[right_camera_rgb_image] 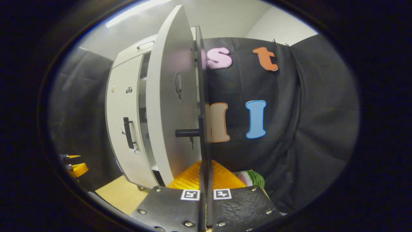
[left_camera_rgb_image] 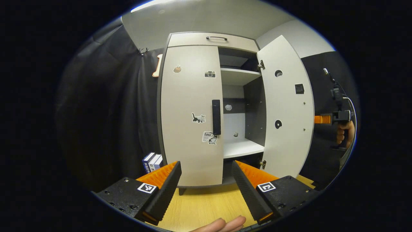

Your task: Open the right door of the double-door shoe cabinet with the right hand, and open the left door with the left hand.

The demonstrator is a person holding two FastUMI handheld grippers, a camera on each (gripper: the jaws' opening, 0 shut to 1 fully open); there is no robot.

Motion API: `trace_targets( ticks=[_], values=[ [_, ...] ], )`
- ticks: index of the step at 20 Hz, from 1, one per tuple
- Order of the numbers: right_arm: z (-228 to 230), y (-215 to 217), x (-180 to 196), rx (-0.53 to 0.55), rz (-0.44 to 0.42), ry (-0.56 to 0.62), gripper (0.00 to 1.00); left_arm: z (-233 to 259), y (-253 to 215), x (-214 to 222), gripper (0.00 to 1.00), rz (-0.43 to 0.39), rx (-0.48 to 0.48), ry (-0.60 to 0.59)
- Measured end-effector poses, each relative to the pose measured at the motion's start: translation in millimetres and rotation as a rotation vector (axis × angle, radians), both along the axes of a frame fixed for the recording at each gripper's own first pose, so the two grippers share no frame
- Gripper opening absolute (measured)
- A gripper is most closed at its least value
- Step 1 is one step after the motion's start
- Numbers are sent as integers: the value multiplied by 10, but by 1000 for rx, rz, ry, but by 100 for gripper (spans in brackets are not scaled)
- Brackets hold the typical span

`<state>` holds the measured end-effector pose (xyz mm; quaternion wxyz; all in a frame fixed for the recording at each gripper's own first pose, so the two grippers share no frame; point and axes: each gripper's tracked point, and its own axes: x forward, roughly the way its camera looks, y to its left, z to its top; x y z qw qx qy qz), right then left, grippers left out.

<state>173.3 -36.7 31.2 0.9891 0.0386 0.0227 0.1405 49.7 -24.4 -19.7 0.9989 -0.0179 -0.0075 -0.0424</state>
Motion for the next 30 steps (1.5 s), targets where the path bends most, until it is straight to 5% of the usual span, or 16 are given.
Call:
trace_targets(
  ticks=[2, 3, 6, 7, 10, 20, 30],
  values=[
    [-44, -153, -56, -35, -54, -18, 5, 39, 16, 42, 98, 12, 9, -9],
    [-49, -209, -109, -52, -69, -37, 26, 65, 19, 75, 99, 17, 16, -14],
    [-47, -384, -277, -26, -113, -62, 51, 126, -42, 211, 99, 6, 23, -17],
    [-50, -449, -329, -5, -131, -63, 68, 149, -80, 279, 98, -8, 14, -18],
    [-49, -577, -520, 82, -126, -61, 99, 282, -122, 504, 98, -20, -12, -25],
    [-184, -716, -1097, 23, -118, -75, 94, 594, -299, 1712, 99, 19, -72, -2],
    [-360, -692, -1353, -27, -84, -79, 94, 787, -371, 2392, 95, 90, 31, -49]
  ],
)
